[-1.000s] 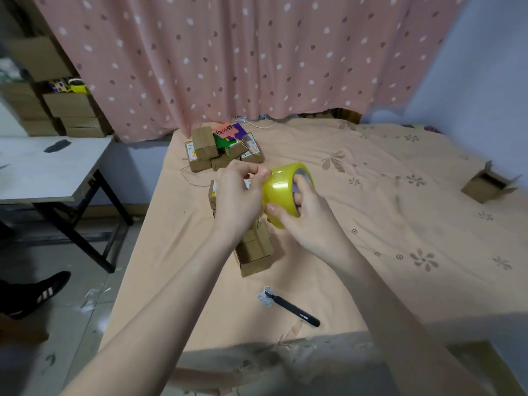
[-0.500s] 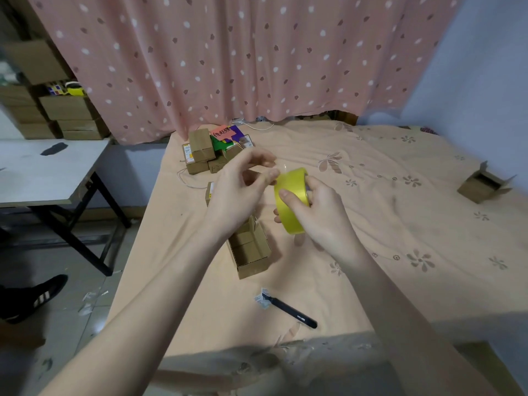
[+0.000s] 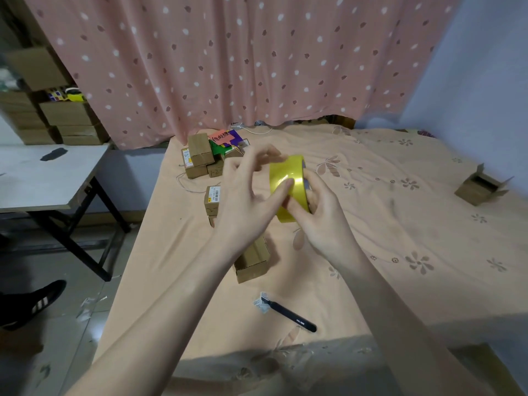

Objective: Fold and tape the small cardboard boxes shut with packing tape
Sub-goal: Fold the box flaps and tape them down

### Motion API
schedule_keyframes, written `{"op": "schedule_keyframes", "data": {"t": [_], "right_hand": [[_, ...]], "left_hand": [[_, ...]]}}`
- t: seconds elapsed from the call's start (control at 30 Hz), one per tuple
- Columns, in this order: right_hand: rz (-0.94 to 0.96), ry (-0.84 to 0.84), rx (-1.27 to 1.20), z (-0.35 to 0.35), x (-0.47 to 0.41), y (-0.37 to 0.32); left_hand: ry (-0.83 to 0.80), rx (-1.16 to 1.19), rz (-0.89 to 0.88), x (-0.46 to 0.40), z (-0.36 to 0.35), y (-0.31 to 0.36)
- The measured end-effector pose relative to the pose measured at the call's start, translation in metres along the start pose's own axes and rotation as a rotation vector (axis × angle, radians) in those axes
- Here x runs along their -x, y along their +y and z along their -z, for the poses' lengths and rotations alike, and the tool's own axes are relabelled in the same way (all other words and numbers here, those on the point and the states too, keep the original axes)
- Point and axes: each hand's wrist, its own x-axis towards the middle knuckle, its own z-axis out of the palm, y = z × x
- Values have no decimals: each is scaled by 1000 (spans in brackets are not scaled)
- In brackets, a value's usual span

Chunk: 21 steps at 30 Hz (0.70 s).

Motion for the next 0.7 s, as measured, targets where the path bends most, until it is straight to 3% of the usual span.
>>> {"op": "schedule_keyframes", "data": {"t": [0.27,0.4,0.7], "right_hand": [[8,-5,112,0,8,-5],[-88,-58,231,-4,14,3],[-64,-16,289,-9,18,1]], "left_hand": [[-21,79,-22,-1,14,18],[-63,134,69,-10,23,23],[-90,27,-19,-2,28,18]]}}
